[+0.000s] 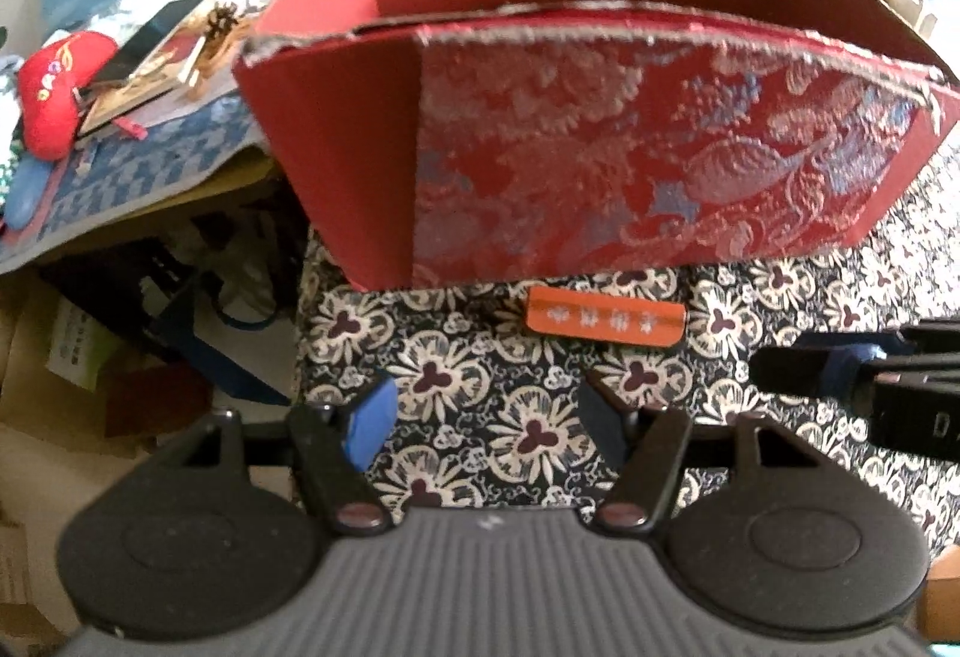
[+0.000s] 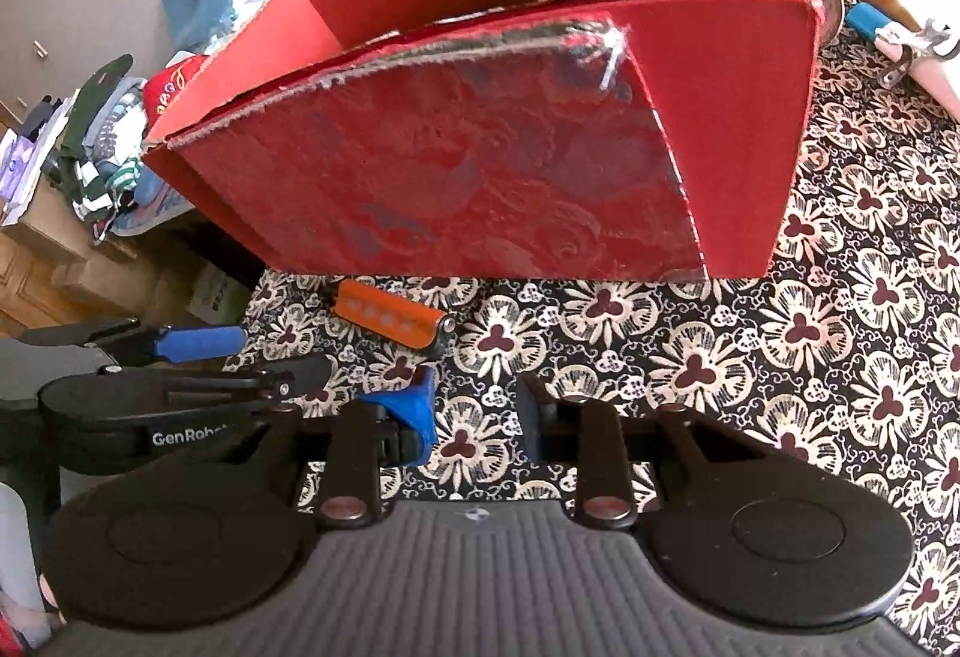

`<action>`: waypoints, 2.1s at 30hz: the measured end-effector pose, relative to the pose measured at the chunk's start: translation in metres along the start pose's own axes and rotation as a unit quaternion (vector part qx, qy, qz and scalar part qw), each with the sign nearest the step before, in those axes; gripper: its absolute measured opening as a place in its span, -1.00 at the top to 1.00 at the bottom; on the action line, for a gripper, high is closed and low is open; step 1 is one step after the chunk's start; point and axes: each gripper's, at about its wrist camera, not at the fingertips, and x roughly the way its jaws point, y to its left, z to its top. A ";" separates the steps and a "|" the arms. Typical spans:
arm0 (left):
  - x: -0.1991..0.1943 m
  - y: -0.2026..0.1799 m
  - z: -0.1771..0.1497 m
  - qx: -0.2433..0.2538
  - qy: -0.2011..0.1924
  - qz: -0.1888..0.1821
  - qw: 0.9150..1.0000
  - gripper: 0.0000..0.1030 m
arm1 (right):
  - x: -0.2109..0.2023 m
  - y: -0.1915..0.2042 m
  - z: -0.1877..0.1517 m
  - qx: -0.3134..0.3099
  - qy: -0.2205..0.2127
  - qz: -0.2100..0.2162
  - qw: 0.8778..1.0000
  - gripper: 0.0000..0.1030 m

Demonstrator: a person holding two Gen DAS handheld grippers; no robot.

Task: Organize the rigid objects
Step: 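Reach the left gripper toward the orange stick on the cloth, then lower the left gripper around the orange stick and close it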

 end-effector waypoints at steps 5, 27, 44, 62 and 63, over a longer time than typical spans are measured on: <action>0.012 -0.004 0.003 0.011 0.017 -0.001 1.000 -0.32 | -0.002 -0.006 -0.001 0.008 0.000 0.001 1.000 0.77; 0.027 -0.016 0.030 0.021 0.025 0.001 0.999 -0.32 | 0.003 -0.012 0.008 0.024 -0.005 0.019 1.000 0.77; 0.039 -0.017 0.046 0.016 0.027 -0.029 0.999 -0.36 | 0.019 -0.010 0.019 0.038 -0.001 0.030 0.999 0.78; 0.032 -0.036 0.019 0.089 -0.035 -0.112 0.989 -0.35 | 0.030 -0.018 0.026 0.052 0.001 0.058 0.997 0.78; 0.030 -0.043 0.016 0.096 -0.035 -0.118 0.988 -0.35 | 0.031 -0.019 0.027 0.055 0.002 0.058 0.997 0.78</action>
